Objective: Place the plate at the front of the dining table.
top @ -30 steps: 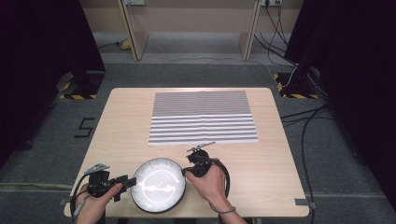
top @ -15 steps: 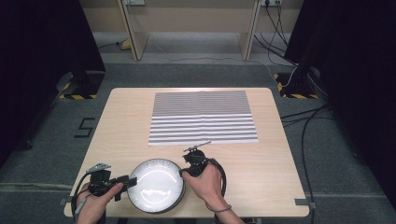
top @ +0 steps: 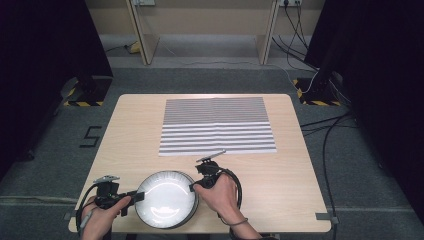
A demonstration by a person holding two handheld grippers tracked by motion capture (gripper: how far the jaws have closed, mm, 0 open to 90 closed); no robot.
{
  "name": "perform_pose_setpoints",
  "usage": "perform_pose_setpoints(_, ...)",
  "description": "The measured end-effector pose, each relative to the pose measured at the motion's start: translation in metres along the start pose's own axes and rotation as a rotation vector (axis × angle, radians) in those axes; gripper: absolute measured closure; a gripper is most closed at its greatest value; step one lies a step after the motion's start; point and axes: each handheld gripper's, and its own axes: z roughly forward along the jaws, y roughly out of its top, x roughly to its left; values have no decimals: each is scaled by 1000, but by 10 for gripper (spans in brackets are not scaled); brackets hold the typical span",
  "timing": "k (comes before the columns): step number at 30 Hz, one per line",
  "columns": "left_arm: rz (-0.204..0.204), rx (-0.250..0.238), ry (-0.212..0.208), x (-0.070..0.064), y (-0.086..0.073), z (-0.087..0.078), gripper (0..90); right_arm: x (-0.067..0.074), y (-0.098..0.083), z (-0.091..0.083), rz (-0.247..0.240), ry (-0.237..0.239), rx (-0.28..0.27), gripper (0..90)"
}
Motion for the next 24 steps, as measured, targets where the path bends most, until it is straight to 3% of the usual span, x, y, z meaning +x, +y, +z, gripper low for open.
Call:
perform_pose_setpoints(2, 1, 3, 3, 0, 0, -1, 680, 1, -1, 5, 23, 20, 32, 765)
perform_pose_setpoints(4, 0, 7, 3, 1, -1, -1, 695, 1, -3, 7, 16, 16, 28, 764)
perform_pose_setpoints(10, -2, 33, -8, 3, -3, -3, 718, 0, -7, 6, 55, 57, 11, 700)
perform_pose_setpoints(18, -16, 55, 5, 2, -2, -2, 750, 3, -9, 6, 43, 42, 9, 688)
perform_pose_setpoints(24, -30, 68, -1, 2, -3, -1, 743, 3, -10, 5, 65, 47, 10, 688)
